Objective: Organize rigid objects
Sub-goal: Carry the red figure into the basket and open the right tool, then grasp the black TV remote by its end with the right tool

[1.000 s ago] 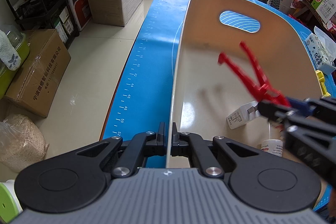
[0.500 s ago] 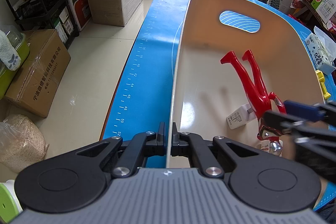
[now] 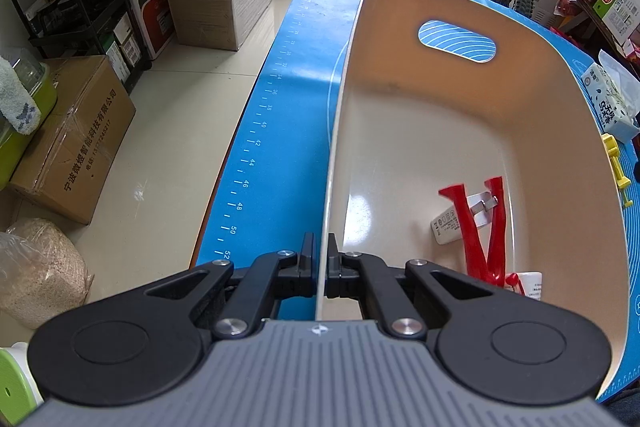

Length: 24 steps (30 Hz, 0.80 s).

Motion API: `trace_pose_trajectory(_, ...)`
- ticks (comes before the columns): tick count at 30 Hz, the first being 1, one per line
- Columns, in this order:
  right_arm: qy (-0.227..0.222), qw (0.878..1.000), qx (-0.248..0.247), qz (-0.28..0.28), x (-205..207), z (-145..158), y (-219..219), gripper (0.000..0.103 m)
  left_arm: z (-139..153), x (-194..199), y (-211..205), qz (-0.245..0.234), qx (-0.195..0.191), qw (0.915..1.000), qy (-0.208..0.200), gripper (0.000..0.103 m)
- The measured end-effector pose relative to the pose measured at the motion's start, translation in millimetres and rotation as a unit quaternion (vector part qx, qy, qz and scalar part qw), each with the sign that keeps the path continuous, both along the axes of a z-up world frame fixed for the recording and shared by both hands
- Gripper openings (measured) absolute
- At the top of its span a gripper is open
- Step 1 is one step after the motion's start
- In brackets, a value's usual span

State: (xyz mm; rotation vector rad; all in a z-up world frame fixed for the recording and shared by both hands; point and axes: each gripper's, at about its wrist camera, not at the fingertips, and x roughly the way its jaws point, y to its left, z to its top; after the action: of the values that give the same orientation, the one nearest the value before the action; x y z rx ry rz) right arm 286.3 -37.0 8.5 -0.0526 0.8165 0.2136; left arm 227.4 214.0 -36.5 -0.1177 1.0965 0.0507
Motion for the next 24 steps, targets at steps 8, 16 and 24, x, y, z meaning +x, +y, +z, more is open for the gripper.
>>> trace_pose_trajectory(8,0.039,0.997,-0.056,-0.029,13,-48,-24,0.053,0,0,0,0.0,0.0,1.0,0.0,0.004)
trace_pose_trajectory(16,0.069,0.994,-0.076,-0.04,24,-80,-36,0.053,0,0,0,0.0,0.0,1.0,0.0,0.004)
trace_pose_trajectory(24,0.072,0.993,-0.082,-0.037,35,-90,-31,0.053,0,0,0,0.0,0.0,1.0,0.0,0.004)
